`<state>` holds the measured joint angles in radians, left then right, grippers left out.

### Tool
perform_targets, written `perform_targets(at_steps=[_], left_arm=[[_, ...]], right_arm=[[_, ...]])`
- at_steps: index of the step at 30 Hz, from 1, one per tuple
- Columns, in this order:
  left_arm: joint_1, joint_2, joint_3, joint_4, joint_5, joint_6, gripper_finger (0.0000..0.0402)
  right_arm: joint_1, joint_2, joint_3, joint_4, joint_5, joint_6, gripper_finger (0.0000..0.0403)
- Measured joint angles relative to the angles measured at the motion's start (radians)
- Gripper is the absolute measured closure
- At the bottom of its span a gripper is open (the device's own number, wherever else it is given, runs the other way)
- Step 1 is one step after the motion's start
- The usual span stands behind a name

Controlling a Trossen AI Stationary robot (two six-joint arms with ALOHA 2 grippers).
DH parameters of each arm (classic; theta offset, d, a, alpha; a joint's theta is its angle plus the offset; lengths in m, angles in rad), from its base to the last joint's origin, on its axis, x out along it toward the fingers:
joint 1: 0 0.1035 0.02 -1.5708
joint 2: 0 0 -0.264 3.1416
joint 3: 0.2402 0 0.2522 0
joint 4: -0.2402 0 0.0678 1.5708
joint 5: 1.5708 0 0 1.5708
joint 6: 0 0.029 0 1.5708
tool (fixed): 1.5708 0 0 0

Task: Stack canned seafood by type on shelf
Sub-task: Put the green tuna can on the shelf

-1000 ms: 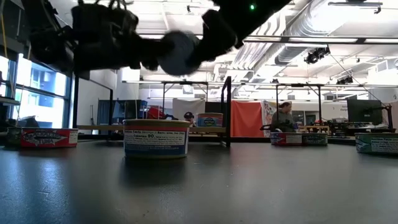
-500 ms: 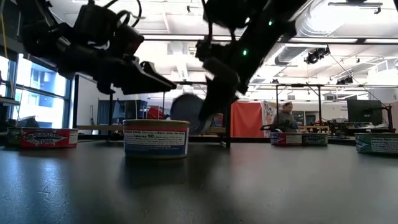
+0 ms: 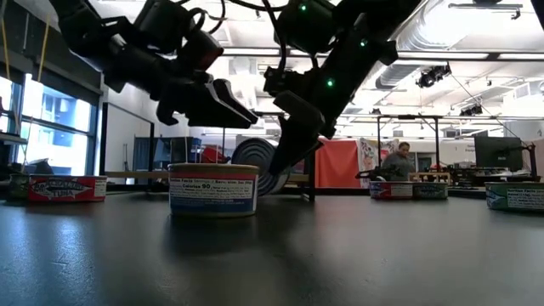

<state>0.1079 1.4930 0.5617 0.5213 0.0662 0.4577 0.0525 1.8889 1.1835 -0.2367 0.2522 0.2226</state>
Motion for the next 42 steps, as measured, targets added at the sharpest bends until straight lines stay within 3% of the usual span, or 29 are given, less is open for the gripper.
perform_targets(at_steps=[9, 17, 22, 29, 34, 39, 42], left_arm=[[0.025, 0.051, 0.0, 0.006, 0.036, -0.056, 0.018], [0.017, 0.054, -0.001, -0.001, 0.053, 0.025, 0.0159], [0.008, 0.054, -0.001, -0.001, 0.075, 0.047, 0.0189], [0.008, 0.054, -0.001, -0.043, 0.081, 0.027, 0.0277], [0.008, 0.052, -0.017, -0.04, 0.076, -0.006, 0.0279], [0.007, 0.054, -0.028, -0.05, 0.079, -0.029, 0.0279], [0.008, 0.054, -0.028, -0.035, 0.082, -0.05, 0.0279]], right_arm=[[0.0, 0.0, -0.001, 0.095, -0.045, -0.065, 0.0271], [-0.002, 0.0, -0.001, 0.097, -0.06, -0.092, 0.0274], [-0.002, 0.0, -0.001, 0.097, -0.062, -0.097, 0.0263], [0.003, 0.0, -0.001, 0.095, -0.07, -0.133, 0.0253], [0.003, -0.019, -0.001, 0.052, -0.068, -0.123, 0.0245], [0.004, -0.054, -0.001, -0.107, 0.077, -0.092, 0.0237], [0.024, -0.056, -0.023, -0.074, 0.133, -0.087, 0.0237]])
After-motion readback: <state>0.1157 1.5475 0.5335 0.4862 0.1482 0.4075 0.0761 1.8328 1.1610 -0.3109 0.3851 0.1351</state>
